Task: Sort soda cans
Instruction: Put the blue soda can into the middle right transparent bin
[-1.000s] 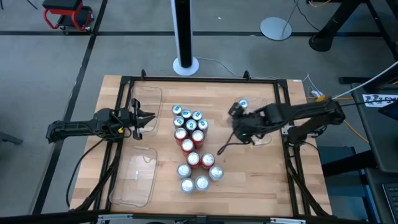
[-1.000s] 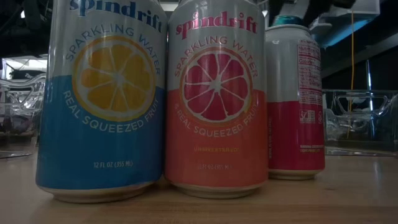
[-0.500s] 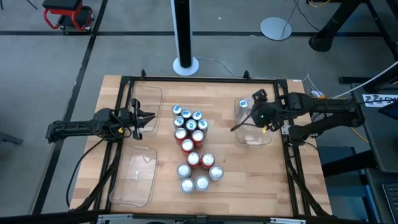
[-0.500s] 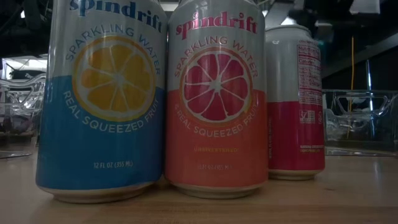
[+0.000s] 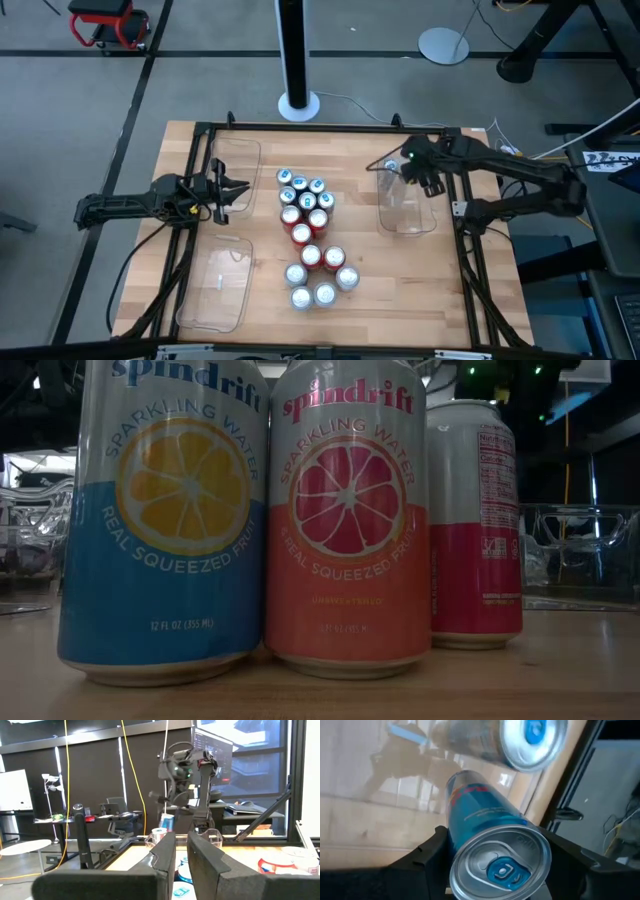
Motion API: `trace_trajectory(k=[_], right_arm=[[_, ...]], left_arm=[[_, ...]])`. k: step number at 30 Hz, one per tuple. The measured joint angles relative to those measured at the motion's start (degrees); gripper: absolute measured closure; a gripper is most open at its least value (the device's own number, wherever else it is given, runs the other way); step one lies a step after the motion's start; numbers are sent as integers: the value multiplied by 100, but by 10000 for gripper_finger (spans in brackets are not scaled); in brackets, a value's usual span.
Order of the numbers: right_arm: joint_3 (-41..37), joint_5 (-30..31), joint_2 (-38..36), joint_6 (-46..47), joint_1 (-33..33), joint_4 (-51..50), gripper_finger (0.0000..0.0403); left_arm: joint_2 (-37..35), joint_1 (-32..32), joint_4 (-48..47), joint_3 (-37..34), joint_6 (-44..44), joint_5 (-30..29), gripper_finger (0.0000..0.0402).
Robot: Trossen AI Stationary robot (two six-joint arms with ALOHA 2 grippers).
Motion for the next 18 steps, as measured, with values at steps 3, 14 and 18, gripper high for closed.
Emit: trace_trajectory(k=[3, 14, 18], right_arm=[[-171, -236, -2, -176, -328, 163, 158], [-678, -495, 0, -396, -856, 808, 147], [-800, -494, -7, -406, -856, 1010, 126]], left_arm=[[2, 0, -2, 0, 2, 2, 361], [2, -1, -13, 0, 5, 0, 361], [0, -2, -13, 0, 6, 0, 361]])
